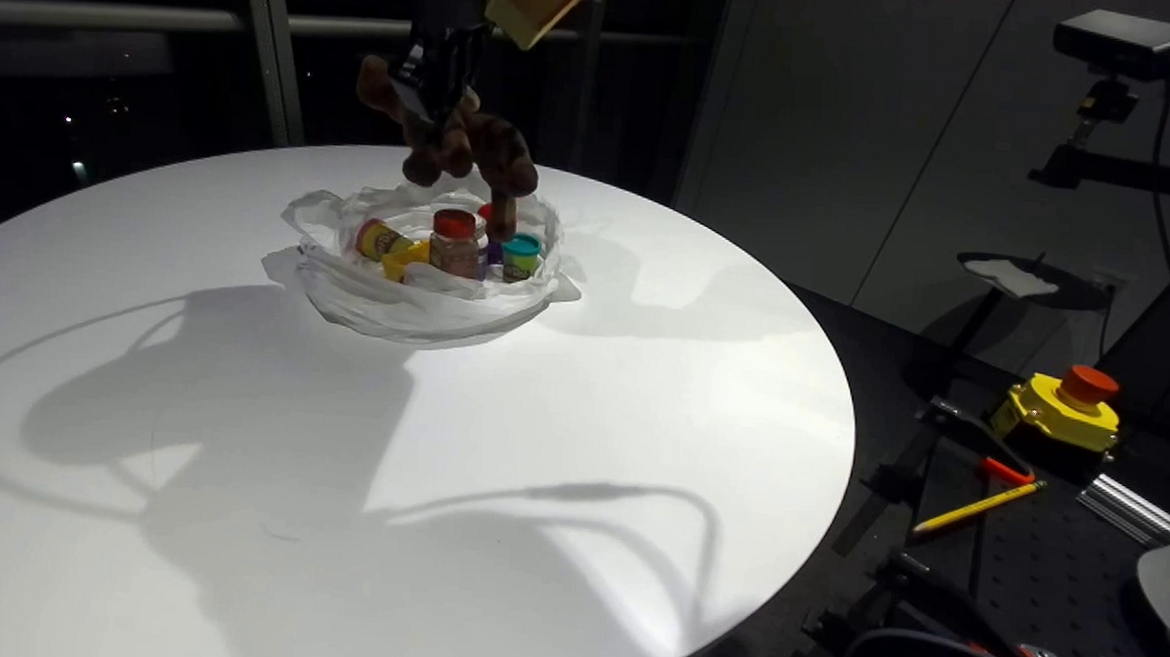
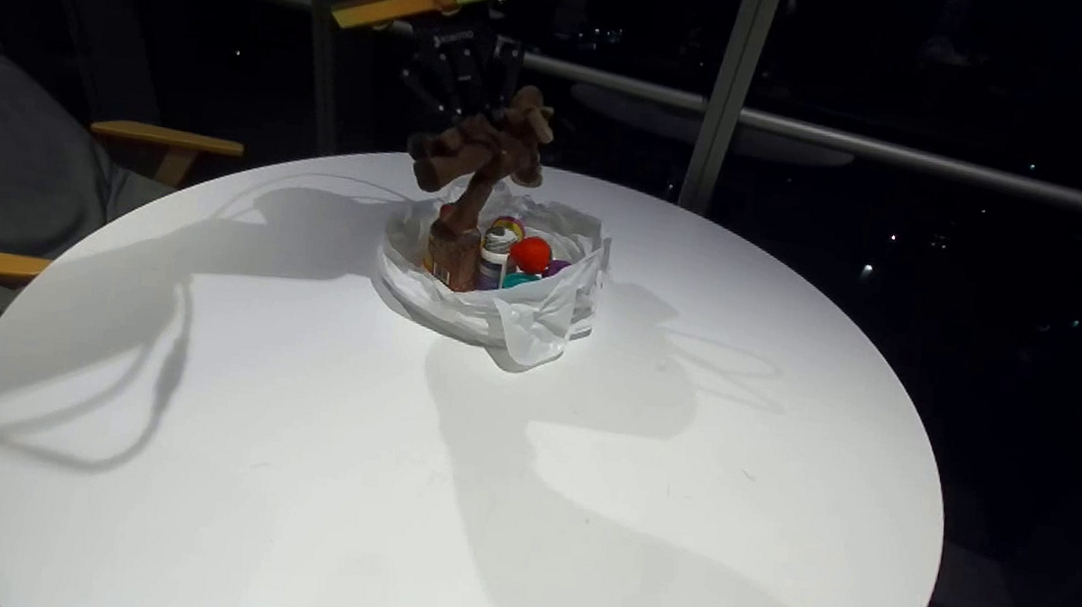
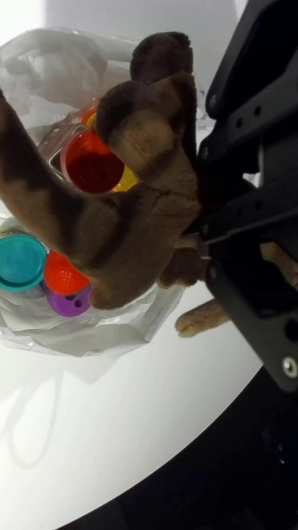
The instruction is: Pick up the objects from the table and put them in the plastic bag.
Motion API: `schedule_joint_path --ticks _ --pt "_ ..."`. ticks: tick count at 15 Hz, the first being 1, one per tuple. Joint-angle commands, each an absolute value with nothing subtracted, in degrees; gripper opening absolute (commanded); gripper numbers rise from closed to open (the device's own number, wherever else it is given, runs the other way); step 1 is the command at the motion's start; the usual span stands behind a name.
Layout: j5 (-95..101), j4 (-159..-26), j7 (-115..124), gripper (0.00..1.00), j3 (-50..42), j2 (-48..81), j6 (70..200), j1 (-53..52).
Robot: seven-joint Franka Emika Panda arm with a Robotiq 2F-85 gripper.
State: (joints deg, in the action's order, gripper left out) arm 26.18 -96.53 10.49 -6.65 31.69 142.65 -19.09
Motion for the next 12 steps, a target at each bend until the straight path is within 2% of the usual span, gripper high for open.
schedule_joint_path --ticks 1,4,5,7,12 --pt "27.62 -91.3 11.99 0.12 -6.69 36.32 142.55 -18.29" --pt "27.91 -89.17 12.25 0.13 -7.49 39.06 142.15 -18.49" --pt "28.06 -88.77 12.44 0.38 -7.83 39.44 142.23 -18.67" --pt "27.79 -88.01 12.85 0.42 -8.14 39.94 142.4 -18.7" --pt "26.89 -87.95 13.26 0.84 -8.01 37.99 141.93 -18.4"
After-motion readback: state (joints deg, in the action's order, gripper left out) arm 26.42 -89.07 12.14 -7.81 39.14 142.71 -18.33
